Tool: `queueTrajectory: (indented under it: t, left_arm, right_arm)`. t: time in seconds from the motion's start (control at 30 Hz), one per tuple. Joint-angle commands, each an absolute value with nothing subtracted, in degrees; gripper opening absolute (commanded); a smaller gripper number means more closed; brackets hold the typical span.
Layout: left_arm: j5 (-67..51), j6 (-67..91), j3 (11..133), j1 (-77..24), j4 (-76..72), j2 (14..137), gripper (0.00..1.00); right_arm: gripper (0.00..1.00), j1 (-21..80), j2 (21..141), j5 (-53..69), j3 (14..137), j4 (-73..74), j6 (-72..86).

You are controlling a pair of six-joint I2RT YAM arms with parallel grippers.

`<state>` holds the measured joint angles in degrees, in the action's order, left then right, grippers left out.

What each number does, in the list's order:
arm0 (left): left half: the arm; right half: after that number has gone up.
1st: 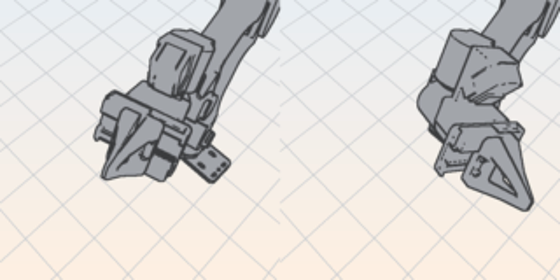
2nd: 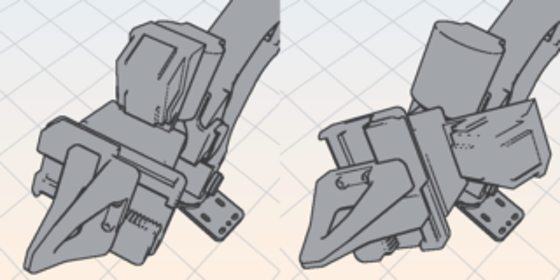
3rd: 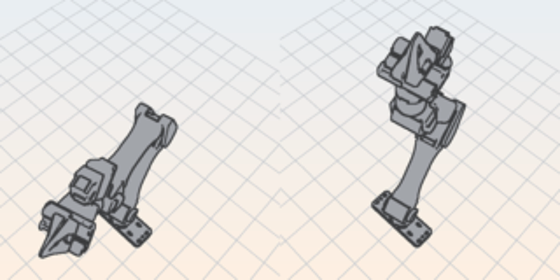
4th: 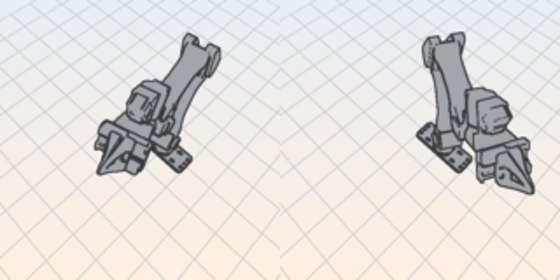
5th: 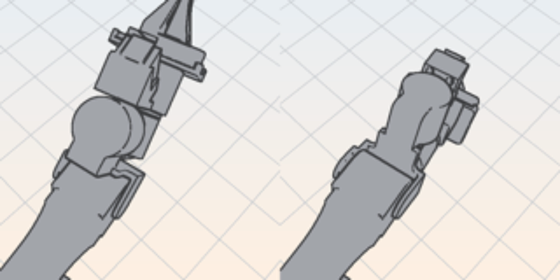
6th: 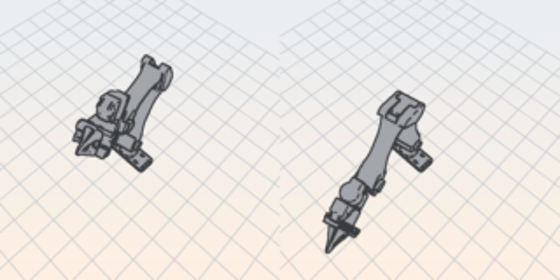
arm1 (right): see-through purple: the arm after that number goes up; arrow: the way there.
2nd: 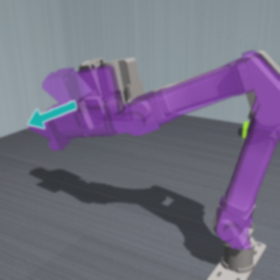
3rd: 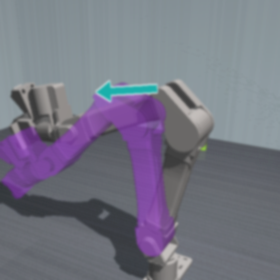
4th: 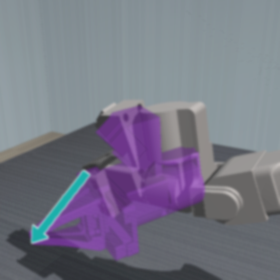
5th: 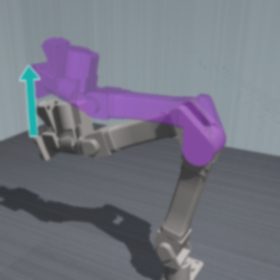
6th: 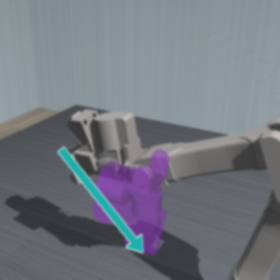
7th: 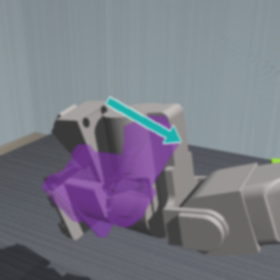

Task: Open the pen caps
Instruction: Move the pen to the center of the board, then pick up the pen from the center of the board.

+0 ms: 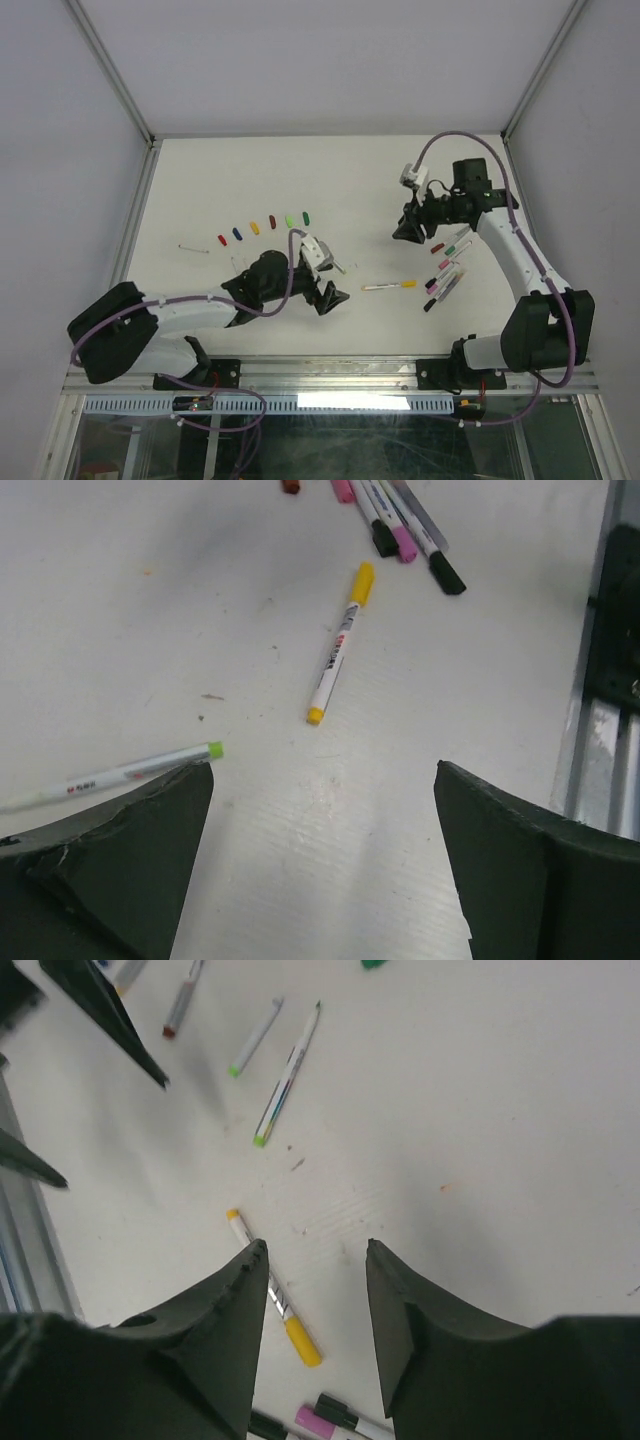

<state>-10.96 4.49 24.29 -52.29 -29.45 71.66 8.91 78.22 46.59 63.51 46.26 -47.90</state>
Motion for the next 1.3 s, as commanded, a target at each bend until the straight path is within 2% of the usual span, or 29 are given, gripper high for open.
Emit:
queueTrajectory:
  t: [0.0,0.1,0.27,0.57,0.9,1.27]
  left_arm:
    - [-18.1,-15.4,29.6,-55.5,-37.2,80.2,0.97]
    - [-19.9,-21.7,32.4,-56.6,-39.2,86.8,0.99]
    - [-21.6,-25.7,42.0,-57.4,-32.1,96.0,0.99]
    - [-20.6,-27.2,58.6,-58.2,-14.4,107.1,0.77]
    - [-19.1,-29.5,68.0,-60.4,-1.7,113.8,0.73]
    - [-15.2,-29.2,69.9,-61.5,3.8,114.6,0.32]
  right_arm:
    - [0.46,5.2,78.4,60.4,68.1,40.5,-33.1]
    - [0.47,4.8,79.0,60.2,67.0,40.8,-32.3]
    - [0.46,3.0,79.6,61.8,65.6,41.2,-31.9]
    - [0.46,0.8,79.8,62.8,65.1,41.7,-32.9]
    - [0.46,-2.9,78.8,65.7,64.8,42.1,-33.1]
    - [0.46,-4.3,78.8,68.2,64.6,42.6,-33.5]
